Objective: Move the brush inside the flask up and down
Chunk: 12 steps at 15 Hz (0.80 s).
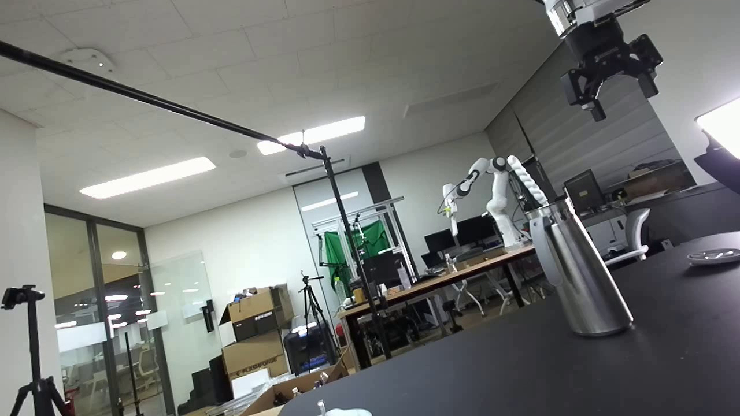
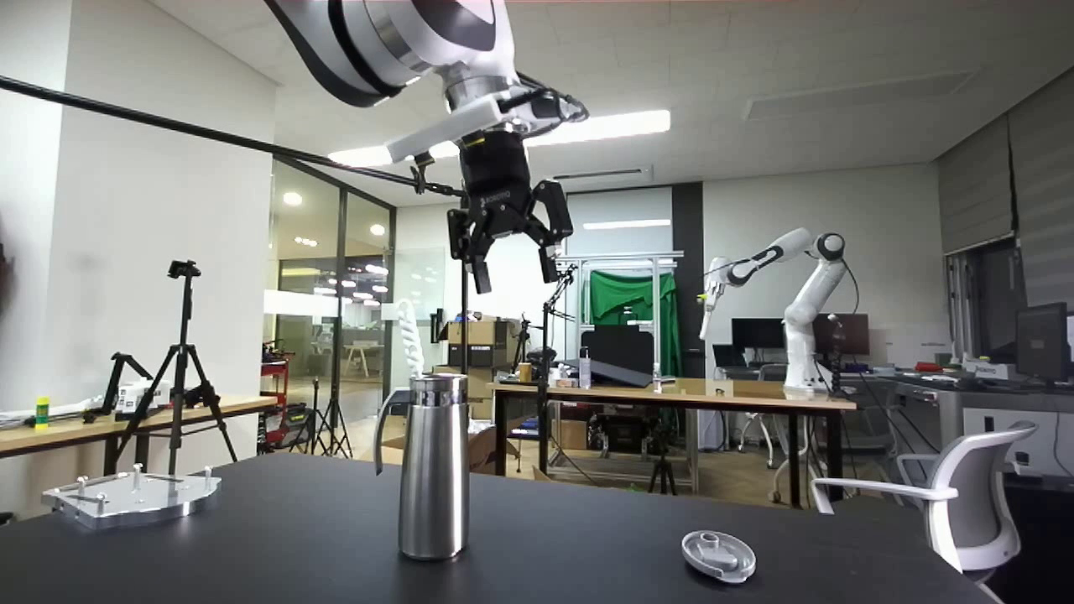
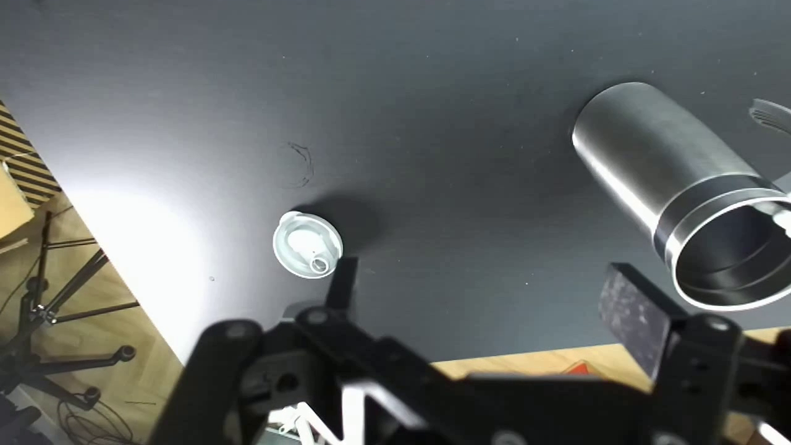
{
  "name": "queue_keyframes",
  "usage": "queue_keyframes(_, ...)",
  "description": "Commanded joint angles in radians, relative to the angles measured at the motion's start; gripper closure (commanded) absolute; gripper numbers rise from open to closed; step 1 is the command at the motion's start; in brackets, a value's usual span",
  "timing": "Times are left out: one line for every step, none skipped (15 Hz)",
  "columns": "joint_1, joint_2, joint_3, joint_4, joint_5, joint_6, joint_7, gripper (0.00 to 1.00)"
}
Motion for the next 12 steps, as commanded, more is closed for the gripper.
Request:
queue_keyframes(0.016,0.000,-0.016,0.002,-0.004,-0.004,0.002,0.00)
queue_keyframes(0.016,0.000,-0.016,0.003,-0.004,-0.004,0.003,0.00)
queue_keyframes(0.016,0.000,-0.016,0.003,-0.004,-0.004,0.003,0.00)
queue_keyframes(0.016,0.000,-0.016,0.003,-0.004,-0.004,0.003,0.00)
queue_keyframes(0.016,0.000,-0.016,0.003,-0.004,-0.004,0.003,0.00)
queue_keyframes(0.016,0.000,-0.016,0.003,-0.004,-0.004,0.003,0.00)
queue_keyframes(0.004,0.008,0.001,0.009,-0.050,-0.009,0.083,0.00)
queue_keyframes(0.004,0.018,0.010,0.017,-0.063,-0.010,0.125,0.00)
queue_keyframes(0.004,0.029,0.023,0.026,-0.081,-0.002,0.203,0.00)
queue_keyframes(0.008,0.039,0.034,0.037,-0.100,-0.004,0.250,0.00)
queue_keyframes(0.011,0.060,0.054,0.057,-0.124,-0.013,0.333,0.00)
queue_keyframes(-0.040,0.075,0.109,0.074,-0.134,-0.008,0.396,0.00)
